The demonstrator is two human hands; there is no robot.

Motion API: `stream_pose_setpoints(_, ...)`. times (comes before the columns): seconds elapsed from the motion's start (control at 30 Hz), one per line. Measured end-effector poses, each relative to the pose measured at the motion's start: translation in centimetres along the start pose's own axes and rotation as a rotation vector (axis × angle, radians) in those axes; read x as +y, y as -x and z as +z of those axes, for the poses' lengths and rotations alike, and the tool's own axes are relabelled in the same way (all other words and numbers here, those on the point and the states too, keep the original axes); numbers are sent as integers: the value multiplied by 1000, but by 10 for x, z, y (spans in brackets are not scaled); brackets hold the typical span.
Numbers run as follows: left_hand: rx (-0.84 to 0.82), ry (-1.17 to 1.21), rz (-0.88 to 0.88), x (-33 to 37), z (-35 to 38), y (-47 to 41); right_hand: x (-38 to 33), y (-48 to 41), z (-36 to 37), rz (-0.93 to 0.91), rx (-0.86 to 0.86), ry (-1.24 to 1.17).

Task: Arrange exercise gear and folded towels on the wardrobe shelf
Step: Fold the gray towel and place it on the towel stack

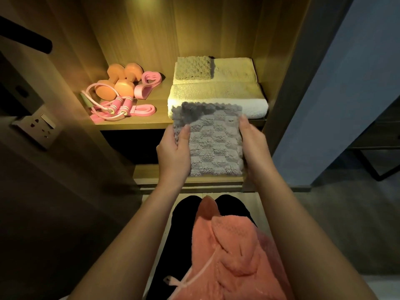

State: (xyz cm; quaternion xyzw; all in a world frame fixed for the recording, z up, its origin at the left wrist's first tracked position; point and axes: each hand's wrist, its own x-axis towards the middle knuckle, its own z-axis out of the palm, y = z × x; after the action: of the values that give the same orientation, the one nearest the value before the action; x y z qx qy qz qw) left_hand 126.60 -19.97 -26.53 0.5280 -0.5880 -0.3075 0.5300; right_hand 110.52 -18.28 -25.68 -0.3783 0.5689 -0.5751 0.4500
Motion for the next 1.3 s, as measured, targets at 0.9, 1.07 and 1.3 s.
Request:
stream_pose_setpoints(0.9, -132, 115, 40, -17, -7, -24, 36, 0, -5, -35, -186, 60)
stream_pose_setpoints(1.07, -253, -2, 57, -11, -11, -15, 32, 1, 2, 58, 33, -2)
stream_pose_setpoints(1.3, -93, -105, 33, -7, 2, -14, 19, -1, 9, -171, 159, 177)
